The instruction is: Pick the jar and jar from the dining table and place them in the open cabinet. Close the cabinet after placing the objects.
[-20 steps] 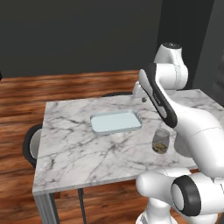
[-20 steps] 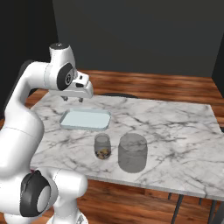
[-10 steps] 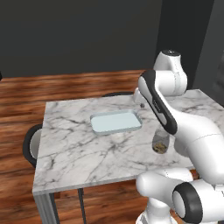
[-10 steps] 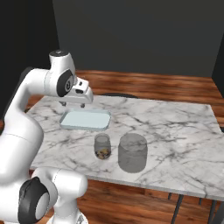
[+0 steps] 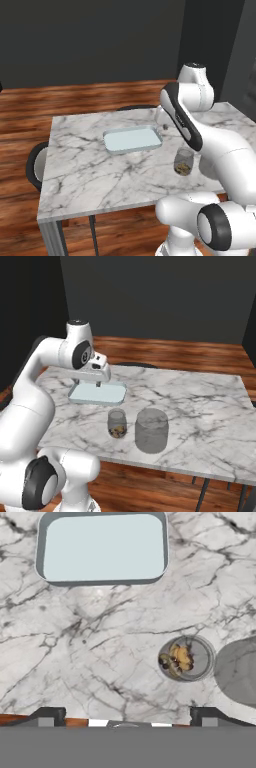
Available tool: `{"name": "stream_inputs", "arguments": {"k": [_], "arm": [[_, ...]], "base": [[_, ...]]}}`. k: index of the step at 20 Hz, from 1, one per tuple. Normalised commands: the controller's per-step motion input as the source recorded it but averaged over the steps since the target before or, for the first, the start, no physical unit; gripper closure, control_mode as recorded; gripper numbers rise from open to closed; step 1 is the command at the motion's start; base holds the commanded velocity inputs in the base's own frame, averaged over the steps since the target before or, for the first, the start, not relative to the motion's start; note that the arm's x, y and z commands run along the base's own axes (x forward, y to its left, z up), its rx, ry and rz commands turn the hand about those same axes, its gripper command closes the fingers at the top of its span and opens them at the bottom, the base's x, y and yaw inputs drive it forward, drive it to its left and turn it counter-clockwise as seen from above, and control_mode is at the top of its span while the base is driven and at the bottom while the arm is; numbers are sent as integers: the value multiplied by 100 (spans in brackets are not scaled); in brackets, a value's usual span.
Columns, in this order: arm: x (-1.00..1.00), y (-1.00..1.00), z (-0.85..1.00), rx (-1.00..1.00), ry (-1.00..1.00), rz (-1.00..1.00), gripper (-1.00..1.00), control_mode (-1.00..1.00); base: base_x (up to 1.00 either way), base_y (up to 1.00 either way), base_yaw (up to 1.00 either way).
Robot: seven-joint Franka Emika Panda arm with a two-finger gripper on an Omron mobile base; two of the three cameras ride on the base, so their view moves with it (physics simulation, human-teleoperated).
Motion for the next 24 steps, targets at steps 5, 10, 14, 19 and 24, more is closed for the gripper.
{"name": "stream_inputs", "arguments": {"k": [5,10,14,19,24], "arm": [[0,-22,-11,4,14,0,-100,-100],[0,-17,-11,2,13,0,-100,-100],[4,-5,-8,0,12,0,-100,-100],[41,0,0,0,6,0,-100,-100],[33,-9,0,4,3,1,-100,-100]], "base": [[0,0,0],[0,0,0],[0,0,0],[0,0,0],[0,0,0]]}}
